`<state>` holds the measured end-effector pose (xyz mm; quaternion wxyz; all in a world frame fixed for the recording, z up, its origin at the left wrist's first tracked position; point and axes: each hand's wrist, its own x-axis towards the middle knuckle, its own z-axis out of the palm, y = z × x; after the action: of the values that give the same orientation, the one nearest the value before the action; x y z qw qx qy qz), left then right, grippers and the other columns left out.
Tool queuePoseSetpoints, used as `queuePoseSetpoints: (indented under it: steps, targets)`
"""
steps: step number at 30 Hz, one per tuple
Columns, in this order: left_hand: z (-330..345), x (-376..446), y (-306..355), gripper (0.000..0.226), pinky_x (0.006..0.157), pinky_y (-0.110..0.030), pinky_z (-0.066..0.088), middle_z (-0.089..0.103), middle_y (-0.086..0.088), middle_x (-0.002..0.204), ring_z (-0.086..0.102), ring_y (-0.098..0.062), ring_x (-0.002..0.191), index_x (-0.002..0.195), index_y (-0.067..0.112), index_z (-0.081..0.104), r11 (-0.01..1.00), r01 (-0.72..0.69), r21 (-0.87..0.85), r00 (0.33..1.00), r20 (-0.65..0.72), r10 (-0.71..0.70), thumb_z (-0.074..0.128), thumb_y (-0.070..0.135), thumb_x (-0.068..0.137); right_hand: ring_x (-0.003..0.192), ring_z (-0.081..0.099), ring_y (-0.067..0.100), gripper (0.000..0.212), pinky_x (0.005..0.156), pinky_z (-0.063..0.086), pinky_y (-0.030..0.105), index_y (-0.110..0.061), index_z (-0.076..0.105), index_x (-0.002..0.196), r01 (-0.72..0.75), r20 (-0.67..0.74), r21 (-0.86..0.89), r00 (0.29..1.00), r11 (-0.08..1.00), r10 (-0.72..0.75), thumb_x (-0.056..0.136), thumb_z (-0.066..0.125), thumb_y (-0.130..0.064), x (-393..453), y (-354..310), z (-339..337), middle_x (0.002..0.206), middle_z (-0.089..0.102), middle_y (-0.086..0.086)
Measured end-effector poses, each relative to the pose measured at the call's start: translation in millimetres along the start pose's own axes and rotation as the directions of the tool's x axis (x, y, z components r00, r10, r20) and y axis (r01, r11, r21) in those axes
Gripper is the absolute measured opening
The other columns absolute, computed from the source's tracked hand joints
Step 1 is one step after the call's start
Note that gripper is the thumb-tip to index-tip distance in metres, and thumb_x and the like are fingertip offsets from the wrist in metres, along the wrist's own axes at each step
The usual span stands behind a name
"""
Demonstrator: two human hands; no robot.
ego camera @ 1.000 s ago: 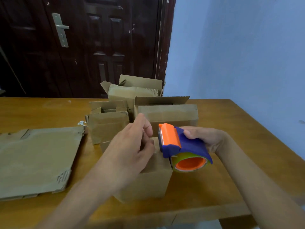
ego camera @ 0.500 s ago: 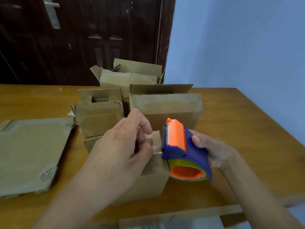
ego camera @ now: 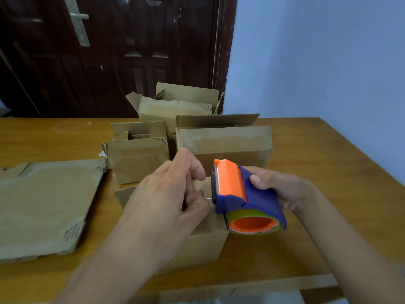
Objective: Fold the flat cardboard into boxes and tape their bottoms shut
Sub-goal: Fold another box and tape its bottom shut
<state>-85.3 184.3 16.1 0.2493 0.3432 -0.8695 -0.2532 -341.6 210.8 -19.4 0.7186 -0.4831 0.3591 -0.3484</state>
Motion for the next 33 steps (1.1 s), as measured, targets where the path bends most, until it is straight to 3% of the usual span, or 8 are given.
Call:
queuePoseSetpoints:
  steps: [9, 14, 17, 21, 24, 26, 28, 33]
  targets:
    - [-4, 1, -2, 0.026, 0.062, -0.025, 0.052, 0.065, 0.018, 0.089, 0.063, -0.006, 0.083, 0.103, 0.048, 0.046, 0.996, -0.019, -0.082, 1.0, 0.001, 0.019, 0.055, 0.036, 0.082, 0.096, 0.074, 0.012, 0.061, 0.08, 0.061, 0.026, -0.039, 0.077, 0.118, -0.022, -0.063, -0.042, 0.998, 0.999, 0.019, 0.066, 0.088, -0.069, -2, -4, 6, 0.111, 0.077, -0.003]
    - [-3, 0, 1, 0.027, 0.063, -0.024, 0.05, 0.065, 0.016, 0.083, 0.061, -0.006, 0.079, 0.101, 0.046, 0.045, 0.997, -0.005, -0.074, 1.0, -0.009, 0.004, 0.058, 0.036, 0.079, 0.095, 0.075, 0.011, 0.058, 0.079, 0.061, 0.025, -0.036, 0.076, 0.12, -0.051, -0.034, -0.043, 0.998, 0.998, 0.05, 0.072, 0.085, -0.067, 0, -9, 5, 0.112, 0.077, -0.003]
    - [-2, 1, 2, 0.032, 0.059, -0.018, 0.047, 0.064, 0.02, 0.085, 0.061, -0.003, 0.074, 0.098, 0.044, 0.042, 0.999, 0.012, -0.045, 1.0, -0.028, -0.014, 0.066, 0.032, 0.081, 0.094, 0.075, 0.013, 0.059, 0.078, 0.062, 0.025, -0.034, 0.076, 0.119, -0.079, -0.026, -0.049, 0.997, 0.996, 0.078, 0.071, 0.087, -0.066, 1, -10, 2, 0.111, 0.077, 0.0]
    - [-1, 2, 2, 0.034, 0.061, -0.019, 0.055, 0.062, 0.032, 0.081, 0.061, 0.001, 0.065, 0.09, 0.04, 0.04, 1.0, 0.018, 0.011, 0.997, -0.074, -0.017, 0.069, 0.034, 0.074, 0.094, 0.075, 0.014, 0.06, 0.077, 0.062, 0.026, -0.032, 0.075, 0.12, -0.091, -0.016, -0.058, 0.996, 0.994, 0.091, 0.072, 0.086, -0.066, 1, -8, -5, 0.112, 0.076, 0.001]
    - [-3, -1, -4, 0.025, 0.06, -0.031, 0.054, 0.061, 0.017, 0.078, 0.057, -0.004, 0.076, 0.085, 0.042, 0.048, 0.987, -0.054, 0.149, 0.985, -0.153, 0.077, 0.068, 0.045, 0.071, 0.094, 0.075, 0.015, 0.069, 0.077, 0.062, 0.027, -0.025, 0.071, 0.124, -0.099, -0.025, -0.056, 0.995, 0.994, 0.098, 0.07, 0.087, -0.066, 2, -7, -9, 0.111, 0.076, 0.002]
    - [-3, -4, -6, 0.015, 0.065, -0.034, 0.053, 0.058, 0.018, 0.092, 0.054, -0.008, 0.095, 0.084, 0.042, 0.062, 0.958, -0.098, 0.268, 0.97, -0.189, 0.153, 0.072, 0.046, 0.073, 0.093, 0.075, 0.014, 0.076, 0.076, 0.061, 0.026, -0.02, 0.064, 0.126, -0.106, -0.021, -0.057, 0.994, 0.993, 0.105, 0.07, 0.087, -0.066, 2, -6, -11, 0.11, 0.077, 0.001]
    - [0, -8, -7, 0.015, 0.067, -0.037, 0.054, 0.059, 0.007, 0.1, 0.055, -0.019, 0.1, 0.085, 0.033, 0.074, 0.93, -0.117, 0.349, 0.964, -0.185, 0.19, 0.074, 0.043, 0.074, 0.094, 0.075, 0.013, 0.07, 0.077, 0.061, 0.025, -0.022, 0.067, 0.125, -0.102, 0.008, -0.047, 0.995, 0.994, 0.103, 0.073, 0.086, -0.065, 2, -5, -12, 0.11, 0.077, 0.0]
    - [6, -16, 1, 0.022, 0.054, -0.025, 0.047, 0.052, 0.014, 0.1, 0.052, -0.01, 0.087, 0.094, 0.039, 0.058, 0.972, -0.007, 0.235, 0.97, -0.233, 0.064, 0.072, 0.042, 0.077, 0.094, 0.074, 0.015, 0.085, 0.078, 0.062, 0.026, -0.014, 0.056, 0.129, -0.116, -0.005, -0.076, 0.993, 0.99, 0.115, 0.07, 0.087, -0.067, 1, -4, -11, 0.111, 0.076, 0.002]
